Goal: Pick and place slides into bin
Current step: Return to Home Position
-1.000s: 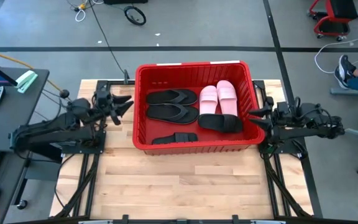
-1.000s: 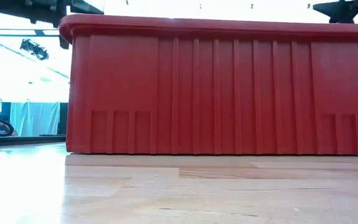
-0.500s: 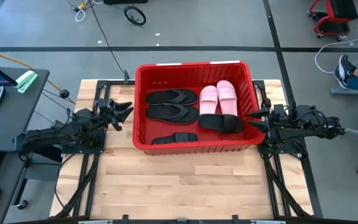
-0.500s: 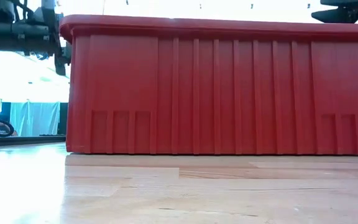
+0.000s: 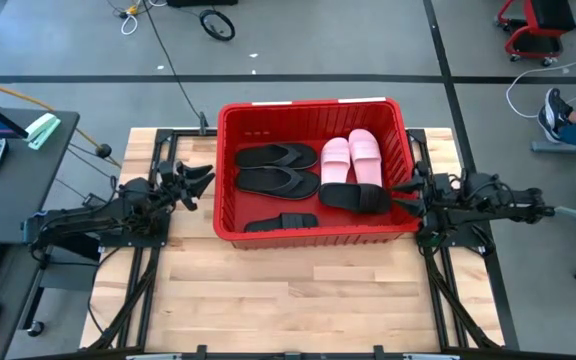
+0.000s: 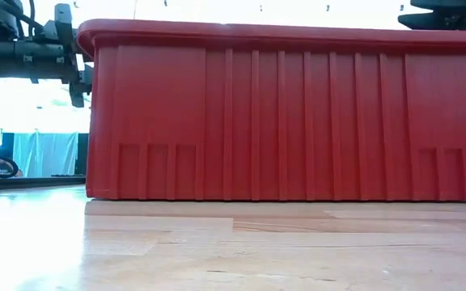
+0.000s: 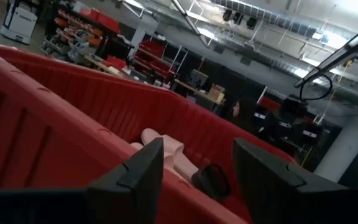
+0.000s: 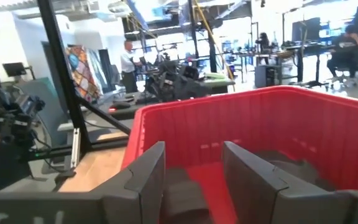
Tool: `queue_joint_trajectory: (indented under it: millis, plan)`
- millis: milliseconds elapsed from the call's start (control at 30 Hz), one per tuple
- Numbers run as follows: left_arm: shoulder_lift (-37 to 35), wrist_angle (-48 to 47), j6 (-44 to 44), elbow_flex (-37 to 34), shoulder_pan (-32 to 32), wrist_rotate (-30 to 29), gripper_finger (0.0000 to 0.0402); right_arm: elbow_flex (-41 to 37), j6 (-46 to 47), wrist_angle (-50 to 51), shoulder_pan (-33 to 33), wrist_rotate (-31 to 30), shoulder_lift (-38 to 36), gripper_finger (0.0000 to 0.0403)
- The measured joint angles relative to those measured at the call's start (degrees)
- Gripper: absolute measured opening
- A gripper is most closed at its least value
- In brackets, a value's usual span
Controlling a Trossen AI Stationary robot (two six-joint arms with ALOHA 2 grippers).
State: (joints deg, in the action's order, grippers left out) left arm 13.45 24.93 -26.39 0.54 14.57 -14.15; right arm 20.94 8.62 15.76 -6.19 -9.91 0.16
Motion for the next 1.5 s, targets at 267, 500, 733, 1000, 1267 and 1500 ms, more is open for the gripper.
queue_joint_trajectory:
  millis: [267, 500, 733, 1000, 1267, 1500]
  plan:
    - [0.0, 0.0, -1.5, 0.0, 0.0, 0.0, 0.0195, -7.6, -0.1, -12.4, 0.0, 3.0, 0.0, 0.0165]
    - [0.0, 0.1, -1.4, 0.0, 0.0, 0.0, 0.0191, -14.3, 1.4, -23.4, 0.0, 5.8, 0.0, 0.0165]
    - [0.0, 0.1, -1.4, 0.0, 0.0, 0.0, 0.0199, -17.6, 2.2, -30.1, 0.0, 5.8, 0.1, 0.0165]
    - [0.0, 0.1, -1.4, -0.1, 0.0, 0.0, 0.0191, -13.9, -0.7, -27.6, 0.0, 5.7, 1.9, 0.0165]
    - [0.0, 0.1, -1.4, -0.1, 0.0, 0.0, 0.0197, -8.5, -0.7, -28.5, 0.0, 5.7, 3.1, 0.0165]
    - [0.0, 0.1, -1.4, -0.1, 0.0, 0.0, 0.0195, -4.2, -0.8, -28.5, 0.0, 5.7, 3.3, 0.0165]
